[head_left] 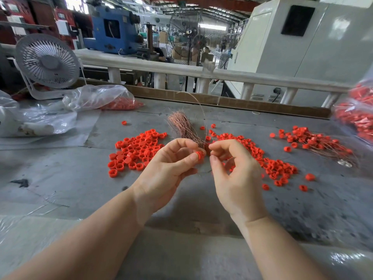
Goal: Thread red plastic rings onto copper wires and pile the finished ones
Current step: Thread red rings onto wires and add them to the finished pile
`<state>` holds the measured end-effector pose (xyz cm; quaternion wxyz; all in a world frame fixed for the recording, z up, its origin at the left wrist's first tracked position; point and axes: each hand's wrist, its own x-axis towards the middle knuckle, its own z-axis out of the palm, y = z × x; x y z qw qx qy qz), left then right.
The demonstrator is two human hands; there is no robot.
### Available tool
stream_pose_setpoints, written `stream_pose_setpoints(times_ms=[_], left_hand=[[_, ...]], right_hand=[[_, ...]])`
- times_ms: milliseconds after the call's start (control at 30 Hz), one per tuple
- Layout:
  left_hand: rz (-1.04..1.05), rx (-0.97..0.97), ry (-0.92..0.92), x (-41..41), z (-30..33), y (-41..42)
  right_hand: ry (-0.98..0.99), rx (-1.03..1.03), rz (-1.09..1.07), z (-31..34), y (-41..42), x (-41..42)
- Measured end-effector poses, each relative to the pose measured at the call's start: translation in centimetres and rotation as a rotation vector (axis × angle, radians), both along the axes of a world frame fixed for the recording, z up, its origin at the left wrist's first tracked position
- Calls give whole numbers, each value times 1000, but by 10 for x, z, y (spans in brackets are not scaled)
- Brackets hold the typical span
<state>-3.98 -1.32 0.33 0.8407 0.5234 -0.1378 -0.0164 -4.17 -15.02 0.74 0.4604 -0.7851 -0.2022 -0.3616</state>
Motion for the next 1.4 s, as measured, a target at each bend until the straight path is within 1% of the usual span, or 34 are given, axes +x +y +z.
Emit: stream_pose_setpoints(times_ms=[167, 367, 467, 600, 800, 933, 1133, 1300, 1400], left_hand=[[25, -15, -52, 1, 0, 0], [45, -12, -97, 1, 1, 0], [49, -6, -116, 0, 1, 0], [46, -35, -141, 0, 1, 0], [115, -15, -159, 2, -2, -2], [71, -56, -126, 2, -1, -2], [-77, -153, -61, 2, 0, 1], [-176, -192, -82, 2, 0, 3], [-160, -166, -102, 1, 2, 3]], right_hand=[[136, 37, 62, 1, 2, 0], [189, 74, 116, 4, 1, -3], [258, 83, 142, 4, 2, -3], [360, 147, 218, 5, 1, -2], [481, 225, 340, 6, 4, -3], [447, 255, 357, 5, 2, -2], [418, 281, 396, 5, 2, -1], [432, 310, 467, 6, 2, -2], [443, 321, 490, 6, 2, -3]])
